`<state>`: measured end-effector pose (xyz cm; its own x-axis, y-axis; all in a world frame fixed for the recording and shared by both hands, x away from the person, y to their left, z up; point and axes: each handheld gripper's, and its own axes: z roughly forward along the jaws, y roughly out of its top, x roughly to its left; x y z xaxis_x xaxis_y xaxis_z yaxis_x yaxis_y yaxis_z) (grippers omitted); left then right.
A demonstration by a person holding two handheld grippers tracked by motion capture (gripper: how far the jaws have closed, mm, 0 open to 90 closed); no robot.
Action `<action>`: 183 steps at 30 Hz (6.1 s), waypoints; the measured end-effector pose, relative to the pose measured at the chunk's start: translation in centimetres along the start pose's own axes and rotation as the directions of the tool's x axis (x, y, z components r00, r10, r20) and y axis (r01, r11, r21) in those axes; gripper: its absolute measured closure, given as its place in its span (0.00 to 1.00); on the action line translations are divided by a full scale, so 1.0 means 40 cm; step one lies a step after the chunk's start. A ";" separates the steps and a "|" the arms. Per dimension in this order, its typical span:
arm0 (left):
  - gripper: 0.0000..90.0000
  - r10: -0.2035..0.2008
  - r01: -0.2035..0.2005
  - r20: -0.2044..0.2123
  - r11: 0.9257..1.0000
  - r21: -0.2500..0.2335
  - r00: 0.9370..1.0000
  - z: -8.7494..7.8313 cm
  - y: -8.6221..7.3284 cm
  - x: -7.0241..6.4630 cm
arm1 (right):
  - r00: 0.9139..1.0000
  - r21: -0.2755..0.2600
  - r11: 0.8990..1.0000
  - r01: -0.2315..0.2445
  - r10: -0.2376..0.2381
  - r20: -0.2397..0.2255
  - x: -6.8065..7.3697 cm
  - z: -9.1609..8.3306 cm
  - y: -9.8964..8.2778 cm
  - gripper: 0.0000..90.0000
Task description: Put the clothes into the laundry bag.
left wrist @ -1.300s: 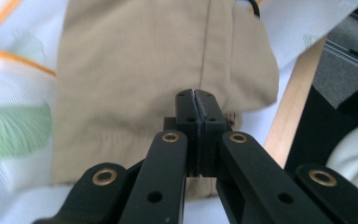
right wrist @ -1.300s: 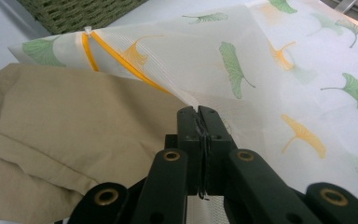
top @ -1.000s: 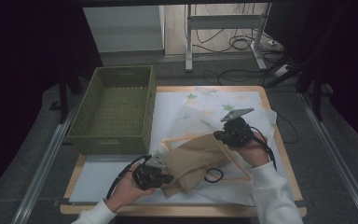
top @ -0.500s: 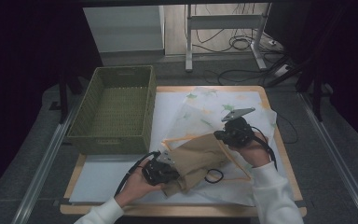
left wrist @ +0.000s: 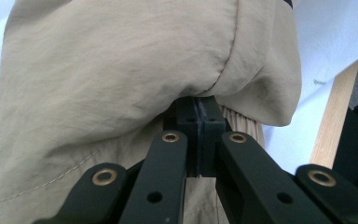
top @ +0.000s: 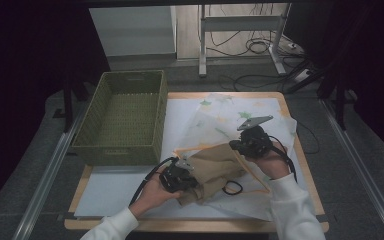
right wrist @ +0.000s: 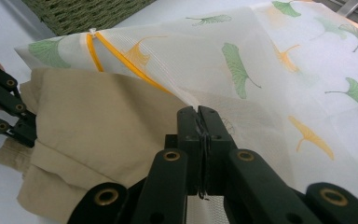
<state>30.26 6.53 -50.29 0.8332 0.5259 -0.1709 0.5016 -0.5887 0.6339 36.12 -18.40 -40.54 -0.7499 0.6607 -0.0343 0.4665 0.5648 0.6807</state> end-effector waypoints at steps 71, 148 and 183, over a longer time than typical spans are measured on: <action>1.00 -0.035 0.029 -0.087 0.997 -0.068 0.996 0.115 0.146 0.027 | 1.000 -0.014 1.000 0.002 -0.002 0.001 -0.002 -0.006 0.000 0.97; 1.00 0.035 -0.053 -0.237 0.996 -0.072 0.971 0.199 0.161 0.006 | 1.000 -0.005 1.000 -0.001 0.001 -0.001 -0.008 0.005 -0.007 0.97; 1.00 0.011 -0.030 -0.195 0.995 -0.097 0.981 0.186 0.174 0.006 | 1.000 0.001 1.000 -0.011 0.011 0.000 -0.012 0.004 -0.010 0.97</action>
<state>35.67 -2.01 -51.54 0.7771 0.6292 -0.0137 0.4513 -0.5420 0.7089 36.38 -18.87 -40.91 -0.7448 0.6668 -0.0264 0.4755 0.5580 0.6801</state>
